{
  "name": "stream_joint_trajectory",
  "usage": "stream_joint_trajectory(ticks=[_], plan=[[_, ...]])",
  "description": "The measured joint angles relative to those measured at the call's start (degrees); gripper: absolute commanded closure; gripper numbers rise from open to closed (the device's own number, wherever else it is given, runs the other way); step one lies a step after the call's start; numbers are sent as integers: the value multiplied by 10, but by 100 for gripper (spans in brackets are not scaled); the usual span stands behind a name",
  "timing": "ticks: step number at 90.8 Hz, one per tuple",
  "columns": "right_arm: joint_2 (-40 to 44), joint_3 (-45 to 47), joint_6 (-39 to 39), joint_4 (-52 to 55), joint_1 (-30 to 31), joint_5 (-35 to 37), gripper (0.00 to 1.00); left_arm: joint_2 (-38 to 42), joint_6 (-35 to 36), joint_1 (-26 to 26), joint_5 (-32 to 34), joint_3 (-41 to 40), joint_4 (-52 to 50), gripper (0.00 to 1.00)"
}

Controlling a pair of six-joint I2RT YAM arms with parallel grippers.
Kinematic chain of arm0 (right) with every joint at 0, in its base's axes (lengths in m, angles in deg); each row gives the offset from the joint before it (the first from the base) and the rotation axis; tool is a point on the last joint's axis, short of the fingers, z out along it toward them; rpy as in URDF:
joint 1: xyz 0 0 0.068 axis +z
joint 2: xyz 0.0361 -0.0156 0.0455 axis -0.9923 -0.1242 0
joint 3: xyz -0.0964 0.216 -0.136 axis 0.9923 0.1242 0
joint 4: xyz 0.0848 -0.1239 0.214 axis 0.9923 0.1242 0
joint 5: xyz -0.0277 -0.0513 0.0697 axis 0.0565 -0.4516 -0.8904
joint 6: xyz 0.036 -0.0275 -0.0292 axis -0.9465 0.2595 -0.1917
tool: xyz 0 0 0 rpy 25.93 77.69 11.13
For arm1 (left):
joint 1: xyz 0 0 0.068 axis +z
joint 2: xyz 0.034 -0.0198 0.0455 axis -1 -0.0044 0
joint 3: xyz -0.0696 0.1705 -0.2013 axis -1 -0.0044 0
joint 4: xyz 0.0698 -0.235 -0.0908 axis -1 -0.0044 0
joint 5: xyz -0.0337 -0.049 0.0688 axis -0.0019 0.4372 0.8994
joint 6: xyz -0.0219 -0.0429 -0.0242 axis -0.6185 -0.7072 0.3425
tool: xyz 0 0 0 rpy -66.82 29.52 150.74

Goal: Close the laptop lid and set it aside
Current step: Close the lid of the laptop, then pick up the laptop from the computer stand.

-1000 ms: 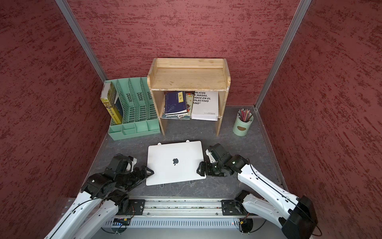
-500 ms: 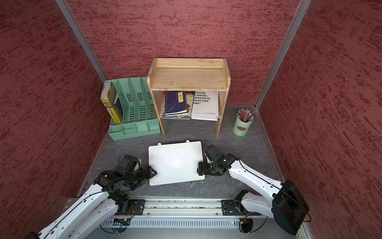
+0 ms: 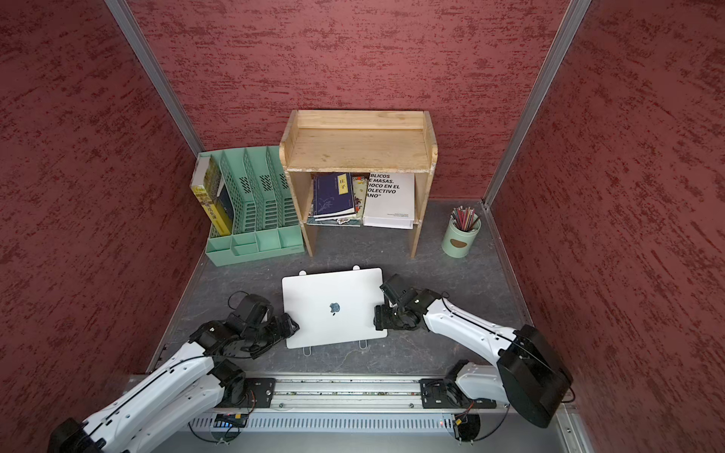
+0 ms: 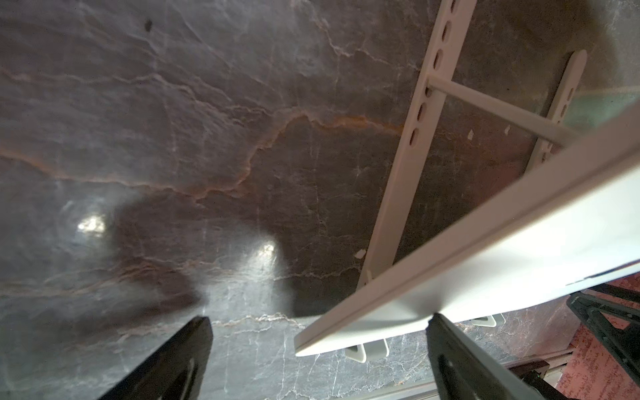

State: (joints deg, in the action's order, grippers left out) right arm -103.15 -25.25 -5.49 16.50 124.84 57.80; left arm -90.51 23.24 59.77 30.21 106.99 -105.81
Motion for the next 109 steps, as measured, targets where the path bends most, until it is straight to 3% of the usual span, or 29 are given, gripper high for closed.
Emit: stream_joint_trajectory(ticks=[12, 27, 36, 53, 69, 109], plan=[[34, 25, 5, -12, 2, 5, 25, 42, -6, -17, 23, 0, -5, 4], [155, 71, 13, -14, 2, 11, 27, 178, -11, -36, 44, -8, -6, 5], [207, 97, 17, -40, 2, 4, 31, 253, -15, -40, 43, -50, 19, 8], [242, 146, 17, -103, 2, -17, 33, 323, -16, -58, 56, -132, 48, 9], [250, 160, 20, -170, 2, -17, 33, 364, 6, -79, 80, -140, 96, 9], [192, 181, 24, -273, -26, -36, 33, 360, 49, -93, 84, -146, 112, 9]])
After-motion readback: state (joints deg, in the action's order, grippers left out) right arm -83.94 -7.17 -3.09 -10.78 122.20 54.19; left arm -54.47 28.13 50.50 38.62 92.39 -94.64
